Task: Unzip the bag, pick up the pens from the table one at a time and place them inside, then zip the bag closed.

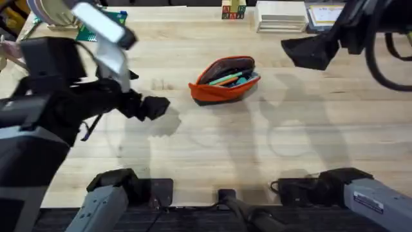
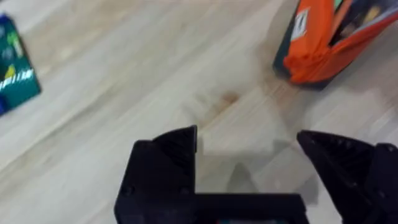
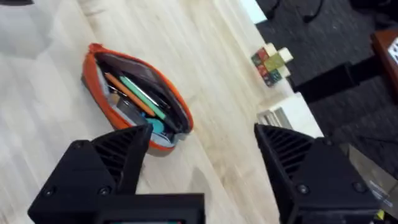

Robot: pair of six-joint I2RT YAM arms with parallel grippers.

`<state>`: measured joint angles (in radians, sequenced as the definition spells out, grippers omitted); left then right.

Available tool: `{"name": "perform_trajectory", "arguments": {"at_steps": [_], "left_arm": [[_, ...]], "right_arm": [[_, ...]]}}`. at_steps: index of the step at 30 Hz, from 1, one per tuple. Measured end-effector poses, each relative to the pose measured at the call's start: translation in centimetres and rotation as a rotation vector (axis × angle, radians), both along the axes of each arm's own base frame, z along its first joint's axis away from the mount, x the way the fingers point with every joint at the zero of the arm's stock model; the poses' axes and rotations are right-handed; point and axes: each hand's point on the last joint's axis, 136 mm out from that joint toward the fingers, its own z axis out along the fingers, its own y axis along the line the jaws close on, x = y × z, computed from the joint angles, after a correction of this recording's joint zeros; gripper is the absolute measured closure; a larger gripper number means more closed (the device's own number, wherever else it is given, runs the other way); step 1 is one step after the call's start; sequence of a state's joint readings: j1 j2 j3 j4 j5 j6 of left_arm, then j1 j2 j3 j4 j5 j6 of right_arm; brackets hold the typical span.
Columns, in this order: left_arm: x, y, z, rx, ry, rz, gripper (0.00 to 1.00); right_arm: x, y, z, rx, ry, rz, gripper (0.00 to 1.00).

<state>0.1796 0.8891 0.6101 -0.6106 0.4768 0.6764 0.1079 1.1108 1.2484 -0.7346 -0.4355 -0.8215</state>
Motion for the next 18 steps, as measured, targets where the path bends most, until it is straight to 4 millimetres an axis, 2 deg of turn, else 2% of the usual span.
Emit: {"name": "perform_trajectory", "arguments": {"at_steps": [3,4,6,7,13,18], "left_arm": [[0.1,0.6,0.5,-0.062,-0.037,-0.036,0.009],[0.2,0.7,0.3,-0.134,-0.042,-0.079,0.009],[0.2,0.5,-0.2,-0.173,-0.032,-0.108,0.009],[0.2,0.0,-0.9,-0.215,-0.012,-0.15,0.008],[0.2,-0.6,-1.1,-0.255,-0.012,-0.19,0.007],[0.2,-0.8,-0.8,-0.265,-0.023,-0.204,0.007]], "right_arm": [[-0.1,1.0,-0.3,0.001,0.011,0.032,0.004],[-0.2,2.0,-0.6,0.005,0.024,0.055,0.004],[0.0,2.8,-0.6,0.014,0.027,0.045,0.004],[0.2,4.0,-0.6,0.022,0.035,0.031,0.004],[-0.2,7.3,-1.2,0.023,0.049,0.083,0.004],[-0.5,10.1,-2.4,0.032,0.093,0.129,0.005]]}}
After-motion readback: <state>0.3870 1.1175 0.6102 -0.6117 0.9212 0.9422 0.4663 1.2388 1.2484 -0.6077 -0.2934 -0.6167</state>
